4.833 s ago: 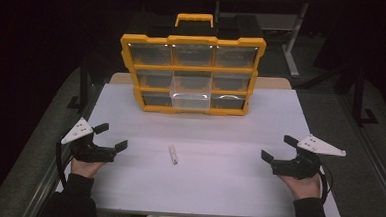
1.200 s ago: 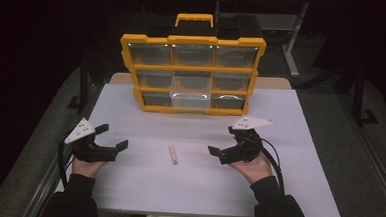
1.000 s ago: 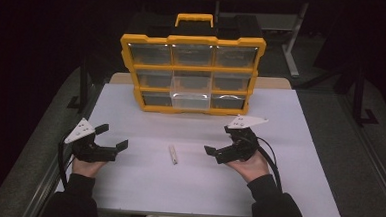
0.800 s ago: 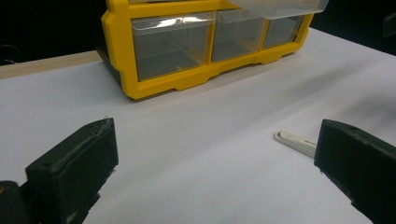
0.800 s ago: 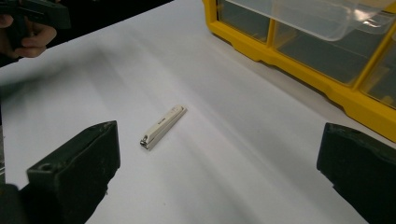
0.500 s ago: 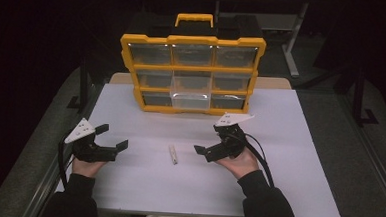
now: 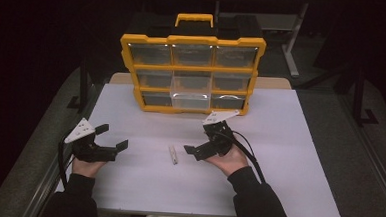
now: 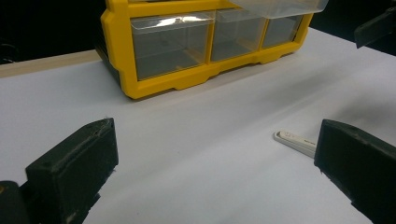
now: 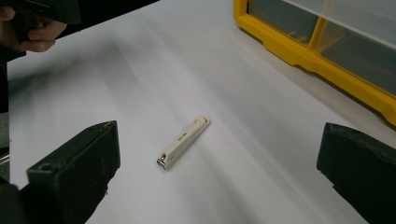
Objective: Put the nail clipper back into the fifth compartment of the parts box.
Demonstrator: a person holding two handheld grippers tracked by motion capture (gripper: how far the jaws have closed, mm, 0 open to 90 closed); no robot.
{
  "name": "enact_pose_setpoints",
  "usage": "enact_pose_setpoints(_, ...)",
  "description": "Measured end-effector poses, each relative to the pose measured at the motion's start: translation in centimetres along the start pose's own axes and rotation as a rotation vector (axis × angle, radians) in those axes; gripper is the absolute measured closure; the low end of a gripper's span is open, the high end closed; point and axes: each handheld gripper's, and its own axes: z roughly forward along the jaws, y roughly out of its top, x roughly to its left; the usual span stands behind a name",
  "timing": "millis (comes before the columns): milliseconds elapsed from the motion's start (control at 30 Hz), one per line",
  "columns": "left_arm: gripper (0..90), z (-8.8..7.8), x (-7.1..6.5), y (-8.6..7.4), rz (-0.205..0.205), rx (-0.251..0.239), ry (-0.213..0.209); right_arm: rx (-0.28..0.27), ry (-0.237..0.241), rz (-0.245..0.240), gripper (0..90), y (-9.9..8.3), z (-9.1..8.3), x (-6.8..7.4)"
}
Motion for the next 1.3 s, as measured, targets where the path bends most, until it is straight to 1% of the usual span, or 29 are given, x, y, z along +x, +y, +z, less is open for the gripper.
enact_pose_setpoints(33, 0.0, 0.0, 0.0, 0.0, 0.000, 0.000, 0.000, 0.005, 0.002, -0.003, 0.0, 0.2, 0.4, 0.2)
enact_pose_setpoints(133, 0.0, 0.0, 0.0, 0.0, 0.000, 0.000, -0.001, 0.003, -0.001, -0.001, 0.0, 0.3, 0.7, 0.3)
enact_pose_setpoints(167, 0.0, 0.0, 0.0, 0.0, 0.001, 0.000, -0.001, 0.014, -0.005, -0.005, 0.0, 0.4, 1.2, 0.5)
enact_pose_setpoints(267, 0.0, 0.0, 0.0, 0.0, 0.001, 0.000, -0.001, 0.026, -0.007, -0.007, 0.0, 0.6, 1.6, 0.7)
enact_pose_setpoints(300, 0.0, 0.0, 0.0, 0.0, 0.001, 0.000, -0.001, 0.037, -0.003, -0.008, 0.0, 0.7, 1.9, 0.8)
enact_pose_setpoints(667, 0.0, 0.0, 0.0, 0.0, 0.000, 0.001, -0.004, 0.063, 0.014, -0.013, 0.0, 1.1, 3.8, 1.4)
enact_pose_setpoints(833, 0.0, 0.1, 0.0, 0.0, 0.000, -0.001, -0.005, 0.085, 0.018, -0.014, 0.0, 1.1, 4.9, 1.6)
enact_pose_setpoints(900, 0.0, 0.1, 0.0, 0.0, 0.001, -0.001, -0.005, 0.088, 0.018, -0.014, 0.0, 1.1, 5.0, 1.7)
enact_pose_setpoints(1033, 0.0, 0.1, -0.1, 0.0, 0.005, 0.005, -0.006, 0.101, -0.009, -0.017, 0.0, 0.9, 5.8, 1.7)
enact_pose_setpoints(1133, 0.0, 0.1, -0.1, 0.0, 0.003, 0.005, -0.007, 0.104, -0.004, -0.010, 0.0, 0.8, 6.0, 1.8)
enact_pose_setpoints(1300, 0.0, 0.2, -0.1, 0.0, 0.004, 0.005, -0.008, 0.125, 0.000, -0.004, 0.0, 0.6, 6.9, 1.9)
